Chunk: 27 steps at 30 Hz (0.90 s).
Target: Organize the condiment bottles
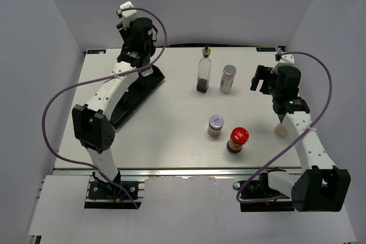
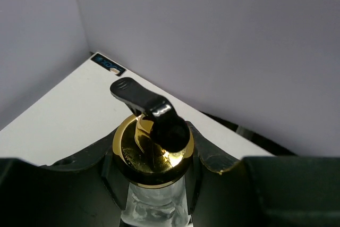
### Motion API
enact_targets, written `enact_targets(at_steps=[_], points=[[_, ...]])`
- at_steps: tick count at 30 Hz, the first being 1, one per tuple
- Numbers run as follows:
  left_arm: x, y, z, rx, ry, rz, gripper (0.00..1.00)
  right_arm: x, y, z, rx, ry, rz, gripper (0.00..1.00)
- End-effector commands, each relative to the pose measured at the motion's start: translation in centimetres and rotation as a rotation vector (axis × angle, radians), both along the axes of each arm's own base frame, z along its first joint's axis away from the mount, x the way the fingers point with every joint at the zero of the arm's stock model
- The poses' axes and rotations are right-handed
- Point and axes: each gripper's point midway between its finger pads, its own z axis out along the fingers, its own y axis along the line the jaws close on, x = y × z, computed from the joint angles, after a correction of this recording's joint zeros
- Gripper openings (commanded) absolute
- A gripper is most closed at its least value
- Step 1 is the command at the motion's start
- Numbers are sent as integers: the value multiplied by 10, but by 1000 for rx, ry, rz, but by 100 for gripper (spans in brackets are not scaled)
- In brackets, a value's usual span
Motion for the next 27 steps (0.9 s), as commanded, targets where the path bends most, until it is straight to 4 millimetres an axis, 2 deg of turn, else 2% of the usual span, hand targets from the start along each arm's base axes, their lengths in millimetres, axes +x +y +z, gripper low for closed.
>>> enact_targets(at_steps=[1, 5, 8, 15, 19, 22, 27], points=[[-1, 34, 30, -82, -114, 140, 0, 3, -5, 16, -8, -51, -22, 89], [16, 53, 24, -112, -129, 169, 0, 4, -5, 16, -11, -53, -26, 89], [29, 63, 12, -127, -106, 180, 0, 5, -8, 17, -19, -52, -34, 89], [51, 68, -7, -132, -101, 209, 0, 6, -14, 14, -37, -41, -64, 89], [58, 68, -20, -141, -102, 224, 0, 6, -16, 12, -44, -36, -77, 89], [62, 66, -21, -154, -106, 221, 0, 7, -18, 10, -50, -29, -82, 90], [54, 76, -20, -151, -123, 300, 0, 8, -19, 8, -53, -20, -89, 89]])
